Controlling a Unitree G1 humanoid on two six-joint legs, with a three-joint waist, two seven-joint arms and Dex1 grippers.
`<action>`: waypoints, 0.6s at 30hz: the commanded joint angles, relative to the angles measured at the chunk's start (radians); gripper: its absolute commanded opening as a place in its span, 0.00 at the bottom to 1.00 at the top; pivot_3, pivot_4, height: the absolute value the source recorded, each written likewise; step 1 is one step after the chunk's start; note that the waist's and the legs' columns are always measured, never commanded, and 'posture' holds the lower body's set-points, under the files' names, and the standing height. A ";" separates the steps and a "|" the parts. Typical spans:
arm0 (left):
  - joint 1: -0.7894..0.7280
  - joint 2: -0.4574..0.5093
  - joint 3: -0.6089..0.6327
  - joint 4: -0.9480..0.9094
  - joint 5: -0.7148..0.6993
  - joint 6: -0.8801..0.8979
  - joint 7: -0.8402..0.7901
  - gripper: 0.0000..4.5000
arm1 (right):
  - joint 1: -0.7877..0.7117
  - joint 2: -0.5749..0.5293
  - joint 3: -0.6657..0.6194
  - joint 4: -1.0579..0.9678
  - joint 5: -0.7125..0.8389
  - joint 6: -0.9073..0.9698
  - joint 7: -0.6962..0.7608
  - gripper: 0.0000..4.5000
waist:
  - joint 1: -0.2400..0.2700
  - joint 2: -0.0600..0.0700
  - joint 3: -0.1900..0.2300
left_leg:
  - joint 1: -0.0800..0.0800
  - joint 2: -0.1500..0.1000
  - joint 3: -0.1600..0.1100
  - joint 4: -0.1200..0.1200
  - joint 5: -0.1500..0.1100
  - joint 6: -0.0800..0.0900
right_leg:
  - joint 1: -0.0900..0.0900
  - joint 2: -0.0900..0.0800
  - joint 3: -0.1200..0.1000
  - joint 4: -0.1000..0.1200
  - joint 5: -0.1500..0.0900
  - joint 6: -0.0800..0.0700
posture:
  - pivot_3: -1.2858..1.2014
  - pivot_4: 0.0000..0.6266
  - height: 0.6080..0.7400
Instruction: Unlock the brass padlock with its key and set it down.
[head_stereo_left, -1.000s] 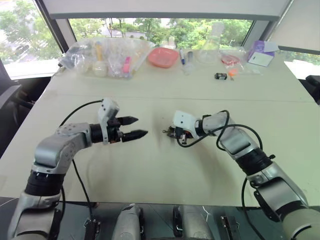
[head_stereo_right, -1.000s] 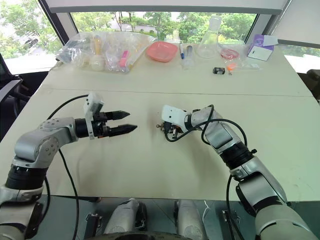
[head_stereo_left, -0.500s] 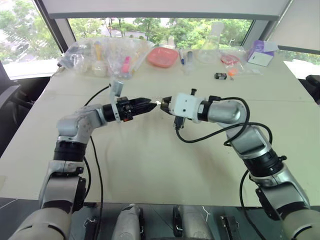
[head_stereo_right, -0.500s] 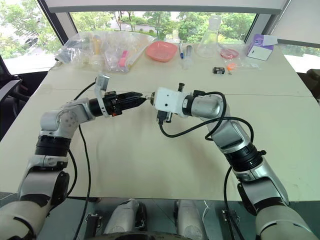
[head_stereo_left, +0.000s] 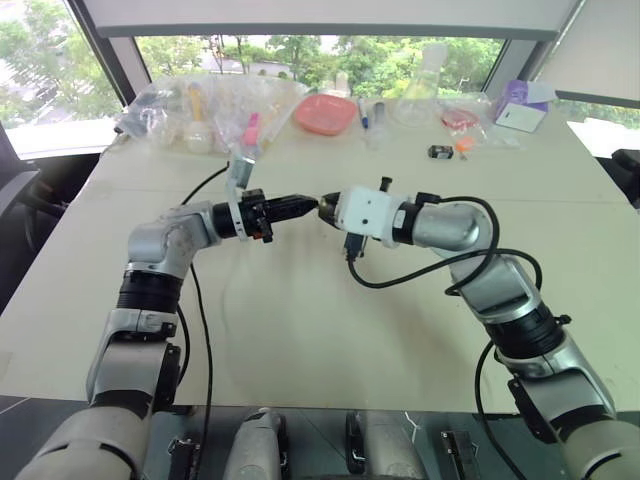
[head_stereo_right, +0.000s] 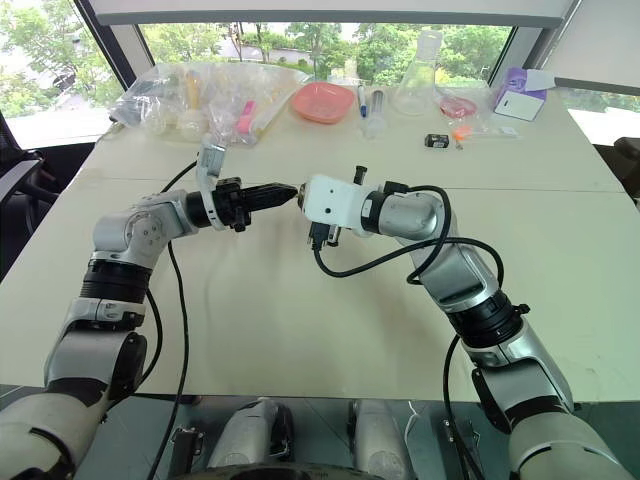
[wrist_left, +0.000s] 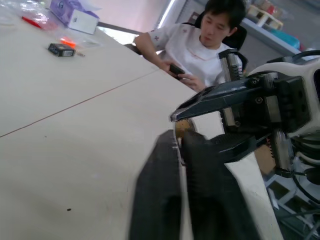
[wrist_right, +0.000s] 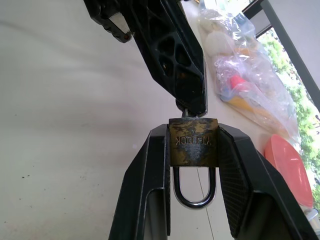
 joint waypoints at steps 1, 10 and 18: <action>-0.004 0.015 0.013 -0.012 0.012 -0.020 -0.020 0.01 | -0.008 0.006 -0.025 -0.050 0.001 -0.008 -0.008 0.15 | 0.000 0.000 0.000 | 0.000 0.000 0.000 0.000 0.000 0.000 | 0.000 0.000 0.000 0.000 0.000 0.000 | 0.52 0.24 0.95; 0.038 0.026 -0.104 -0.040 0.270 -0.455 -0.018 0.01 | -0.018 0.006 -0.030 -0.043 -0.001 -0.009 -0.007 0.15 | 0.002 0.000 0.000 | 0.000 0.000 0.000 0.000 0.000 0.000 | 0.000 0.000 0.000 0.000 0.000 0.000 | 0.52 0.24 0.95; 0.041 0.000 -0.127 0.057 0.410 -0.850 0.002 0.01 | -0.037 0.013 -0.042 -0.017 -0.016 -0.027 -0.028 0.15 | 0.002 0.000 0.000 | 0.000 0.000 0.001 0.000 0.000 0.000 | 0.000 0.000 0.000 0.000 0.000 0.000 | 0.52 0.24 0.95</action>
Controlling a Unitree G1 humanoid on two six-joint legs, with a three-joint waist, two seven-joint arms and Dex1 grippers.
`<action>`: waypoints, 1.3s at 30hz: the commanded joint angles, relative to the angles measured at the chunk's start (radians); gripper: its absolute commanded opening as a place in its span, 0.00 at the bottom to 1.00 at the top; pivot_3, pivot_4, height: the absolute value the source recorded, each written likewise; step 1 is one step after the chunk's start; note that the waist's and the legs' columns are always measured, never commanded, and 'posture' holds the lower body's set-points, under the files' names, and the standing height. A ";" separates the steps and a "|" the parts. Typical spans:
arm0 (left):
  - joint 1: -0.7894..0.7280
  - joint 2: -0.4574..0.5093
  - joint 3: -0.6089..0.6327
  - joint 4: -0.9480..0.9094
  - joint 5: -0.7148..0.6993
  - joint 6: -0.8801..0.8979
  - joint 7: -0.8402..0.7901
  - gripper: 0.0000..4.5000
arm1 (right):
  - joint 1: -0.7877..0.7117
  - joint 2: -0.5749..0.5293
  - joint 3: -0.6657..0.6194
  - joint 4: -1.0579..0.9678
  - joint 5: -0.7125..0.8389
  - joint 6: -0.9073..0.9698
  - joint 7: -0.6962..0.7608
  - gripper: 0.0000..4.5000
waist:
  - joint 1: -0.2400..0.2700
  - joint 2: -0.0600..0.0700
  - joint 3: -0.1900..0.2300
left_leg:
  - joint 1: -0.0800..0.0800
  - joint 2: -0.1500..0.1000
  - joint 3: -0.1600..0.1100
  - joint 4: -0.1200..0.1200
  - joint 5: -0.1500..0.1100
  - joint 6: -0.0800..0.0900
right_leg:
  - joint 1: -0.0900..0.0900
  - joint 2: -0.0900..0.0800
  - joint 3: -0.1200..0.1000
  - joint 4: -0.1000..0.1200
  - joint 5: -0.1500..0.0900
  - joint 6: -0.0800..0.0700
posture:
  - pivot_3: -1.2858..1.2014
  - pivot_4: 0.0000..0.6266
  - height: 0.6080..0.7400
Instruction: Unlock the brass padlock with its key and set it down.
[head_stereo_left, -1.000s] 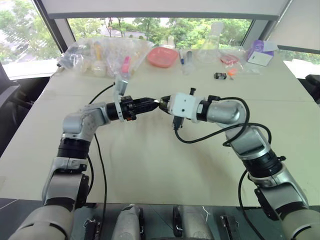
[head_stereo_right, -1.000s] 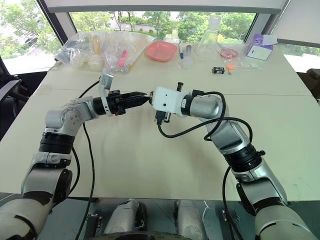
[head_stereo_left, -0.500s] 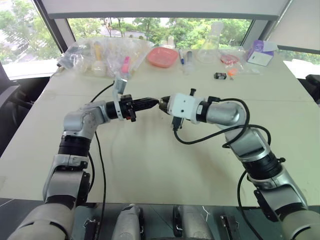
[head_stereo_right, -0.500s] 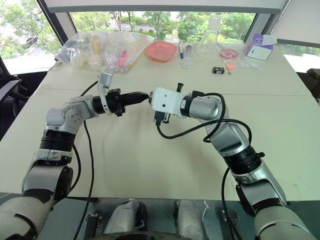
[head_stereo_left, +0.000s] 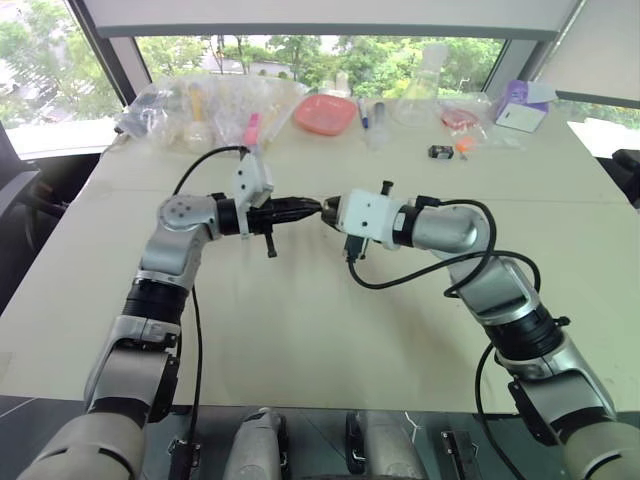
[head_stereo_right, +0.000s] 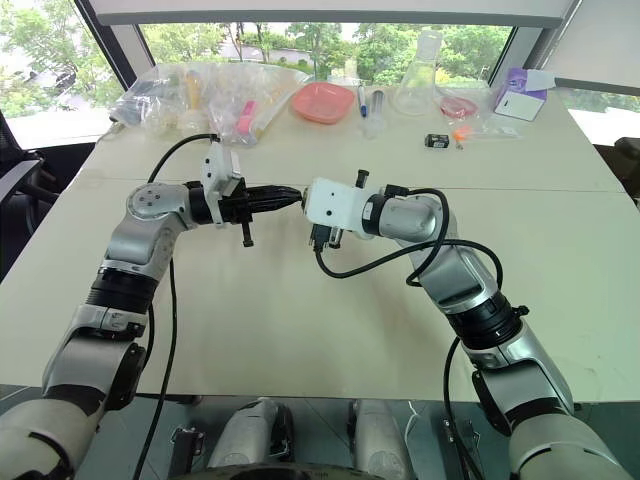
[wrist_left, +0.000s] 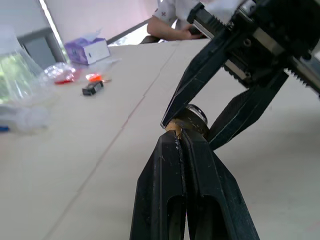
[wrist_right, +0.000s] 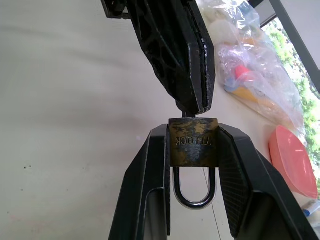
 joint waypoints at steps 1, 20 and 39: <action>-0.004 -0.004 -0.008 0.055 0.053 -0.103 0.020 0.01 | -0.046 0.013 -0.046 -0.035 0.006 -0.034 -0.024 0.15 | 0.000 0.000 0.000 | 0.000 0.000 0.000 0.000 0.000 0.000 | 0.000 0.000 0.000 0.000 0.000 0.000 | 0.52 0.24 0.95; -0.191 0.054 0.123 0.075 -0.259 0.653 -0.073 0.63 | -0.067 0.008 -0.041 0.003 -0.036 -0.111 -0.068 0.15 | -0.007 0.000 0.000 | 0.000 0.001 -0.001 -0.001 0.000 0.000 | -0.001 0.001 0.000 0.000 -0.001 0.001 | 0.52 0.24 0.95; -0.259 -0.024 0.082 0.205 -0.184 0.630 -0.139 0.32 | -0.053 0.030 -0.026 -0.047 -0.070 -0.125 -0.055 0.15 | -0.003 0.000 0.000 | 0.000 0.000 -0.001 0.000 0.000 0.000 | 0.000 0.001 0.000 0.000 -0.001 0.001 | 0.52 0.24 0.95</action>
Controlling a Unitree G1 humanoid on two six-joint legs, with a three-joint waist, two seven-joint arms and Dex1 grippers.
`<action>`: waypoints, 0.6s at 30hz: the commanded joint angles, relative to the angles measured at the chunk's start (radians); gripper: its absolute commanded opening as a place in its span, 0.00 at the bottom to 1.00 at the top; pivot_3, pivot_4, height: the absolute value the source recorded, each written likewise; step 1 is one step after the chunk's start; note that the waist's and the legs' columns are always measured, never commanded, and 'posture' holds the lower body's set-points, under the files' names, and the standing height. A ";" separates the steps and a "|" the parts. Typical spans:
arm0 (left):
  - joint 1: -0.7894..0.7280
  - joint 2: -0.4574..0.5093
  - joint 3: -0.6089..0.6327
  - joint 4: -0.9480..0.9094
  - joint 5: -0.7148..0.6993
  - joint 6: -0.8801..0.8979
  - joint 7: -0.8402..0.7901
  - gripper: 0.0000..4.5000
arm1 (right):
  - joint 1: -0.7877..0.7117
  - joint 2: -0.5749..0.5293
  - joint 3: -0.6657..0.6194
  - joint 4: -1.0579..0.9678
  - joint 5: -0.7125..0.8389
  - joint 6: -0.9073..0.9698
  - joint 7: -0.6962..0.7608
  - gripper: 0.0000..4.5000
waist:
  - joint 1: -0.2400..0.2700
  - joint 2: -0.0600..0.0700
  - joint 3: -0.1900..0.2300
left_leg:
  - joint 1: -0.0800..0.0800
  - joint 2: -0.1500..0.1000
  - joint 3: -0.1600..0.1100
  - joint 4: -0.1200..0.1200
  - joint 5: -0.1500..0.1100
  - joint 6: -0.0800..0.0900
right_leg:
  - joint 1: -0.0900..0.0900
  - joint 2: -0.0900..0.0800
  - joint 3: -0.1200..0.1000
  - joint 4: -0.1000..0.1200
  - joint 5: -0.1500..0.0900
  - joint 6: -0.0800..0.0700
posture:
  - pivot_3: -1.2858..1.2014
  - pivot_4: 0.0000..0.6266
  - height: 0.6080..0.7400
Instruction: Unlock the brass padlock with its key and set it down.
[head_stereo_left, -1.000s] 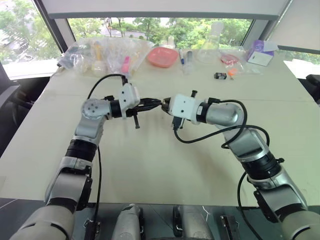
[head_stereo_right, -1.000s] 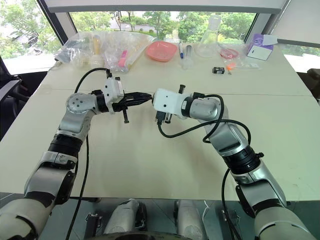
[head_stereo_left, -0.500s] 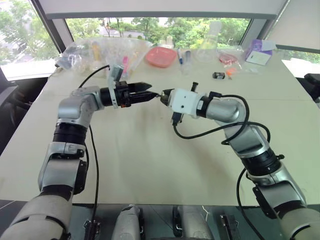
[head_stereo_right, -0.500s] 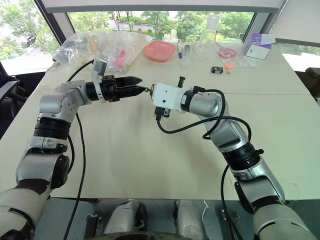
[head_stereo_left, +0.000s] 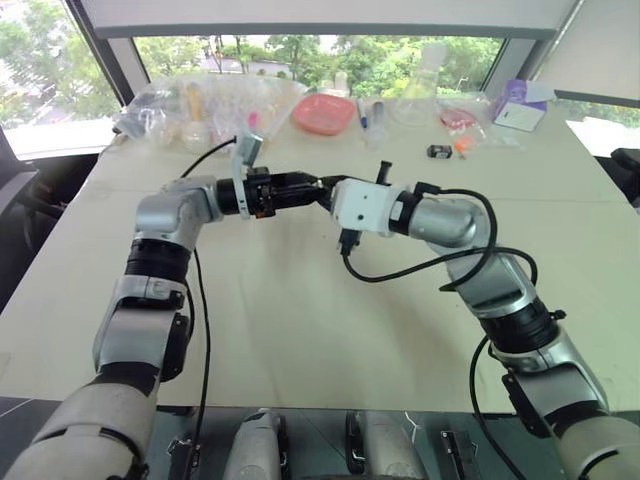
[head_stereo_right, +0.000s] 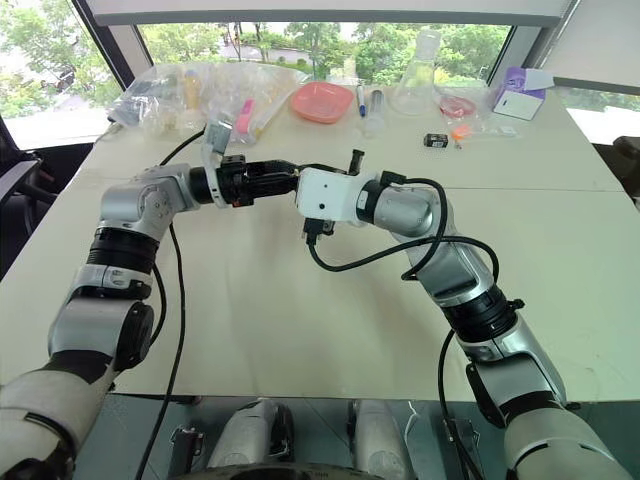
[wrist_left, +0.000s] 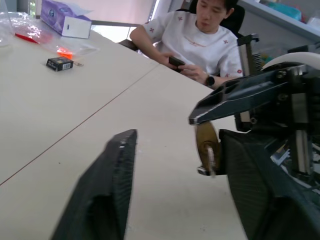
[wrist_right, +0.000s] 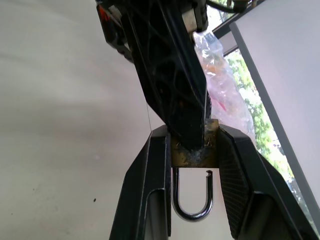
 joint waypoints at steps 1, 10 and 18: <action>-0.030 0.001 -0.013 0.000 0.015 -0.011 -0.026 0.23 | -0.015 0.007 -0.013 -0.060 -0.004 -0.009 -0.001 0.15 | 0.000 0.000 0.000 | 0.000 0.000 0.000 0.000 0.000 0.000 | 0.000 0.000 0.000 0.000 0.000 0.000 | 0.52 0.24 0.95; -0.033 -0.003 -0.002 0.003 0.013 0.001 -0.037 0.00 | -0.002 0.011 -0.012 -0.082 -0.010 -0.002 0.010 0.27 | 0.000 0.000 0.000 | 0.000 0.000 0.000 0.000 0.000 0.000 | 0.000 0.000 0.000 0.000 0.000 0.000 | 0.52 0.24 0.95; -0.001 0.009 0.062 -0.053 -0.042 0.056 -0.002 0.00 | 0.074 -0.027 -0.079 -0.161 0.009 0.136 0.019 0.99 | 0.000 0.000 0.000 | 0.000 0.000 0.000 0.000 0.000 0.000 | 0.000 0.000 0.000 0.000 0.000 0.000 | 0.52 0.24 0.95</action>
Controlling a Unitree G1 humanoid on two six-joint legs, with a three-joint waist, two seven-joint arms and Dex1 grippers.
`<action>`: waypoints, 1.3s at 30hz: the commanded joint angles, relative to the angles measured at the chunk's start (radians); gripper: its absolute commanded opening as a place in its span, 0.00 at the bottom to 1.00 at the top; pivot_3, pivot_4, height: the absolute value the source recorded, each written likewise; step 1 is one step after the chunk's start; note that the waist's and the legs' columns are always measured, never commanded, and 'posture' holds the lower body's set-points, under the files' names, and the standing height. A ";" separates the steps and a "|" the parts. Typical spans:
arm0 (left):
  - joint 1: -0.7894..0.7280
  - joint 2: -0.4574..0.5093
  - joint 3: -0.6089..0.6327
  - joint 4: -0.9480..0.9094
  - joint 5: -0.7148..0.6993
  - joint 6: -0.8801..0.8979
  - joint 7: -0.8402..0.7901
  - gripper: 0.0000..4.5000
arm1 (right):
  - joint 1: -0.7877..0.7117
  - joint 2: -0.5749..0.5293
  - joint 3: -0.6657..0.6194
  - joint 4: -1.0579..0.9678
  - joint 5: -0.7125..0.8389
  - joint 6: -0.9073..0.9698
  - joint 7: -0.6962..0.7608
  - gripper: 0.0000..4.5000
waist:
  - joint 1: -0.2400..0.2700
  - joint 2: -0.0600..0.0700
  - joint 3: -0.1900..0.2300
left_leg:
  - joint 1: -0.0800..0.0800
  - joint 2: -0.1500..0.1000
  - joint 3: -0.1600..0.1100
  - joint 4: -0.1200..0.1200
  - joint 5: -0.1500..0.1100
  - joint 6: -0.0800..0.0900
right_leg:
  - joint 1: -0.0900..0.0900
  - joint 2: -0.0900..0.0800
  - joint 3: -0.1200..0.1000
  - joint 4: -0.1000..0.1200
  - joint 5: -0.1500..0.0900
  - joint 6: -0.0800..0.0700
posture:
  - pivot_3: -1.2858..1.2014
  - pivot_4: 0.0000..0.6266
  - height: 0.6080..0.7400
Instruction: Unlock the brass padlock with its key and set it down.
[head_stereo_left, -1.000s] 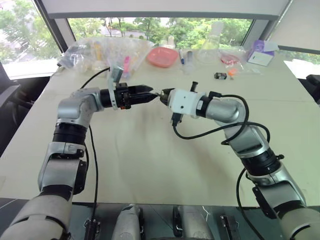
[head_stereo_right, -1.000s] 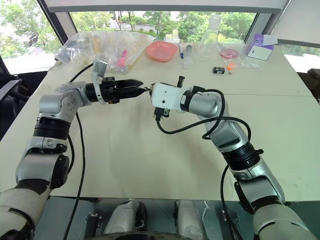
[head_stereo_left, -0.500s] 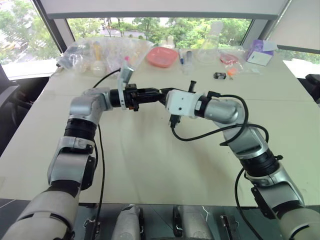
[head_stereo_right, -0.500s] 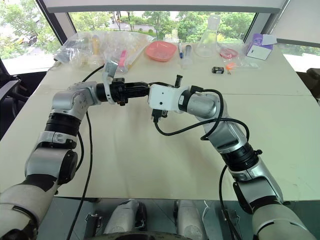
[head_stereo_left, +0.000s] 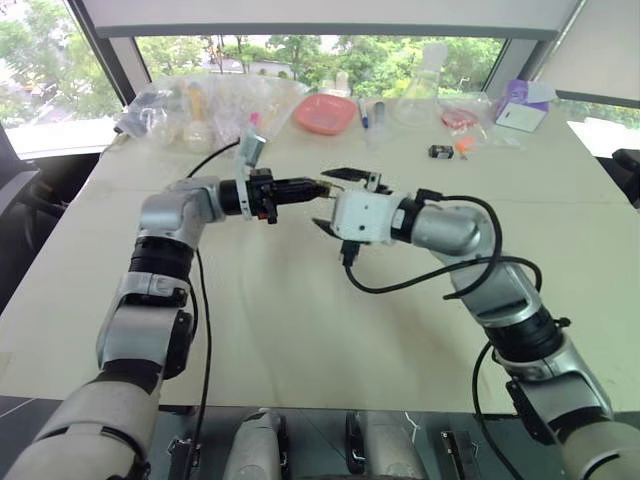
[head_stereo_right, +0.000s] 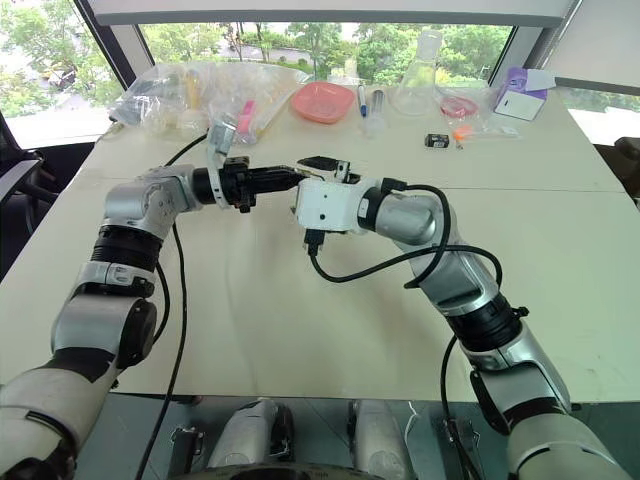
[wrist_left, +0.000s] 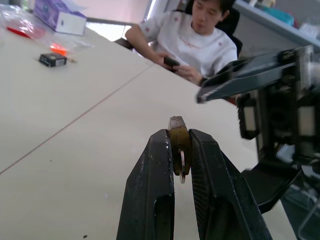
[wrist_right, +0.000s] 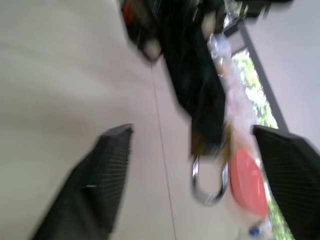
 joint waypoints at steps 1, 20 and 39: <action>0.012 0.010 0.030 -0.089 -0.038 0.023 -0.003 0.00 | 0.015 0.042 -0.101 -0.101 0.069 0.134 -0.020 0.99 | -0.001 0.000 0.000 | 0.000 0.000 0.000 0.000 0.000 0.000 | 0.000 0.000 0.000 0.000 0.000 0.000 | 0.52 0.24 0.95; 0.046 0.016 0.032 -0.204 -0.087 0.095 -0.002 0.00 | -0.011 0.136 -0.225 -0.102 0.190 0.322 -0.181 0.99 | -0.001 0.000 0.000 | 0.000 0.000 0.000 0.000 0.000 0.000 | 0.000 0.000 0.000 0.001 0.000 0.000 | 0.52 0.24 0.95; 0.046 0.015 0.034 -0.236 -0.112 0.105 -0.006 0.00 | 0.047 0.127 -0.151 -0.119 0.225 0.366 -0.156 0.99 | -0.001 0.000 0.000 | 0.000 0.000 -0.001 0.000 0.000 0.000 | 0.000 0.000 0.000 0.001 0.000 0.000 | 0.52 0.24 0.95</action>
